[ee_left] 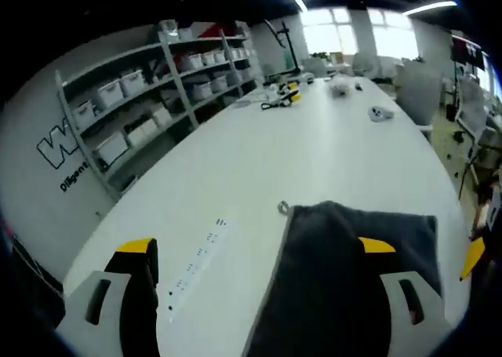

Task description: Open the folded towel by lifting each exposed corner and separating the folded layers until the towel lies flat within the target outline without major curled edges

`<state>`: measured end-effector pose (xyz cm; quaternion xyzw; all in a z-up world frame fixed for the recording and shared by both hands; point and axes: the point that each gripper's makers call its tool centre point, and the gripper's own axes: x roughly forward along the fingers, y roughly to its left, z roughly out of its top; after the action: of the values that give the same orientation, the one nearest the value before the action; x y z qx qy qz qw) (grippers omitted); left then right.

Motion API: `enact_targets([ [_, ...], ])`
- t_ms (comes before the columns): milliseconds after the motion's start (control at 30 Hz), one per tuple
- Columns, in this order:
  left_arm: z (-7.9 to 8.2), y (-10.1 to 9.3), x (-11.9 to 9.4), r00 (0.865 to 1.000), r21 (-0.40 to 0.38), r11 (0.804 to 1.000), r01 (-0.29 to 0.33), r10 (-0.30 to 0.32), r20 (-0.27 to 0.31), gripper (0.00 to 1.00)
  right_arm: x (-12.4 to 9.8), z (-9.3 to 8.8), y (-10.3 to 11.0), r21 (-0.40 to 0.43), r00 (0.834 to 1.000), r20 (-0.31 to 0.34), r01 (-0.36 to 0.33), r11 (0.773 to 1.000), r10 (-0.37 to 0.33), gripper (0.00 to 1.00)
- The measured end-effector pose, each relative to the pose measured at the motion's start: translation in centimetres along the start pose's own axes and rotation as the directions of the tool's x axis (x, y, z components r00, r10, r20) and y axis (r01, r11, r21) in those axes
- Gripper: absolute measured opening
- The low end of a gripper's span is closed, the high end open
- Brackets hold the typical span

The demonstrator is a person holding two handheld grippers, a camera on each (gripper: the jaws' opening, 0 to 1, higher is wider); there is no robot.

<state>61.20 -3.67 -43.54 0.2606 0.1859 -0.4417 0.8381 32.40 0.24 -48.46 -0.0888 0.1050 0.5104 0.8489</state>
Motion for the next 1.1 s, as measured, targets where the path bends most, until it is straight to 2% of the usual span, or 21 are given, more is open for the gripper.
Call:
enact_targets([
  [100,0.0,0.7,-1.9,1.0,-0.003,1.0,-0.02,0.02,0.014,1.0,-1.0,0.6,-0.9,-0.025,0.999,0.007,0.031,0.999,-0.031,0.99],
  [200,0.4,0.6,-4.2,0.997,-0.033,0.999,-0.034,0.036,0.065,1.0,-1.6,1.4,-2.0,-0.039,0.999,0.025,0.047,0.998,-0.047,0.99],
  [433,0.1,0.1,-8.9,0.99,-0.067,0.995,-0.075,0.082,0.114,1.0,-2.7,2.5,-3.8,-0.06,0.994,0.056,0.1,0.993,-0.096,0.99],
  [500,0.2,0.8,-10.4,0.982,-0.085,0.99,-0.115,0.127,0.142,1.0,-3.2,3.1,-4.5,-0.061,0.991,0.076,0.118,0.991,-0.113,0.99],
  [700,-0.6,0.2,-15.2,0.966,-0.122,0.982,-0.147,0.169,0.195,1.0,-5.1,4.3,-6.3,-0.045,0.977,0.12,0.183,0.982,-0.176,0.99],
  [767,-0.5,0.4,-16.8,0.95,-0.131,0.975,-0.179,0.206,0.236,1.0,-5.6,4.4,-6.7,-0.043,0.973,0.124,0.203,0.978,-0.196,0.99],
  [833,-1.1,0.6,-18.2,0.94,-0.151,0.965,-0.212,0.244,0.24,1.0,-6.1,4.4,-7.1,-0.042,0.968,0.126,0.225,0.973,-0.218,0.99],
  [1100,-3.7,0.1,-22.1,0.928,-0.192,0.95,-0.248,0.29,0.234,1.0,-7.7,4.2,-8.3,-0.047,0.944,0.121,0.315,0.948,-0.307,0.99],
])
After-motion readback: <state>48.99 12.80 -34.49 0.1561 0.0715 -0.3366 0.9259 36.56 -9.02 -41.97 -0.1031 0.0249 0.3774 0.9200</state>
